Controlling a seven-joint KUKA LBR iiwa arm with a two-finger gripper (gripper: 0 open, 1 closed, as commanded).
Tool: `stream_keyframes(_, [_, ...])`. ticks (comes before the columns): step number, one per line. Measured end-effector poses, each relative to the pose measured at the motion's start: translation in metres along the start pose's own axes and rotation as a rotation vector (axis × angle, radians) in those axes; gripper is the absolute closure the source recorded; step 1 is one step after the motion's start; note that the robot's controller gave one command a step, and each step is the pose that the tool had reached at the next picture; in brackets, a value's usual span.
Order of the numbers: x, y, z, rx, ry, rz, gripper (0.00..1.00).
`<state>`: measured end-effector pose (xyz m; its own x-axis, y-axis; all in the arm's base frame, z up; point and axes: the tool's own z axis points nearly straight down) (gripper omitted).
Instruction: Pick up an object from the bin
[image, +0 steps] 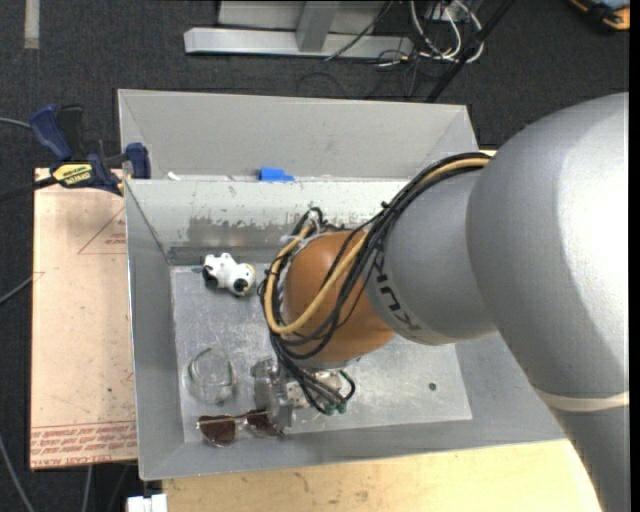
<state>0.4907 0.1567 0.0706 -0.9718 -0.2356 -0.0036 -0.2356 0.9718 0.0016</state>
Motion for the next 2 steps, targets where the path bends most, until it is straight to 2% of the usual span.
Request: stream_keyframes(2, [0.0005,0.0000,-0.0027,0.000,0.004,-0.015,1.00])
